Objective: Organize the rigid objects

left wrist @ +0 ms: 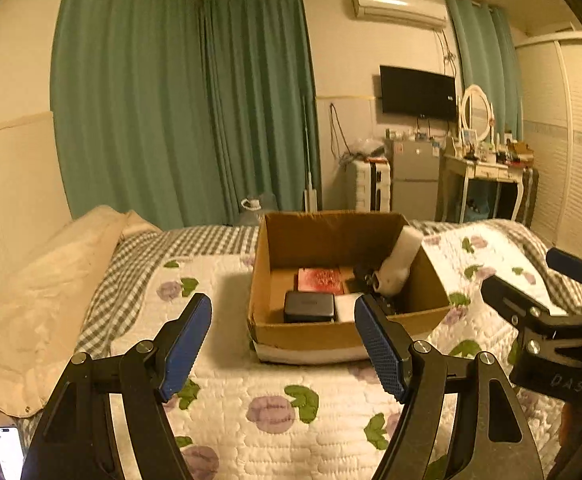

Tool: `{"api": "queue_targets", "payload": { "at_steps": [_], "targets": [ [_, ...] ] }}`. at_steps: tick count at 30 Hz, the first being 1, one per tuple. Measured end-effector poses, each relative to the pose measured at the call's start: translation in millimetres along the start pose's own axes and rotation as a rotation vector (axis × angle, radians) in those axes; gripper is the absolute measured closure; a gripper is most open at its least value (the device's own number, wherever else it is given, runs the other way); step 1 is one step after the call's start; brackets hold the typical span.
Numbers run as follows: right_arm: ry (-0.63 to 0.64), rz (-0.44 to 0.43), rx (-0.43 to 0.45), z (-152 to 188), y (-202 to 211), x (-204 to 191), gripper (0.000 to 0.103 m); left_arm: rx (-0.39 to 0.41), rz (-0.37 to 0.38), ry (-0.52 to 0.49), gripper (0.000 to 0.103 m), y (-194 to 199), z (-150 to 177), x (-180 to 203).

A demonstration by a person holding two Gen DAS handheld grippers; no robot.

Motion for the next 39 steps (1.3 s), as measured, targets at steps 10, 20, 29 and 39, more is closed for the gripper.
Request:
{"api": "queue_targets", "payload": {
  "at_steps": [10, 20, 29, 39],
  "targets": [
    [-0.018, 0.011, -0.018, 4.0, -6.5, 4.5, 0.000, -0.026, -0.002, 0.008, 0.026, -4.6, 5.5, 0.5],
    [-0.016, 0.015, -0.007, 2.0, -4.1, 4.3, 0.000, -0.028, 0.015, 0.023, 0.026, -1.2, 2.7, 0.7],
    [-0.014, 0.017, -0.008, 2.8, -5.3, 2.8, 0.000, -0.043, 0.040, 0.039, 0.026, -3.5, 2.5, 0.1],
    [-0.012, 0.017, -0.008, 2.4, -6.0, 1.7, 0.000, -0.043, 0.036, 0.039, 0.026, -2.5, 2.8, 0.5]
  ]
}}
Point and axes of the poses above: each gripper's, at about its wrist camera, not at the fingertips, and y roughly against the way its jaws point, x to its right, z to its underside, the point moved 3 cm from there along -y, roughly the way its jaws point
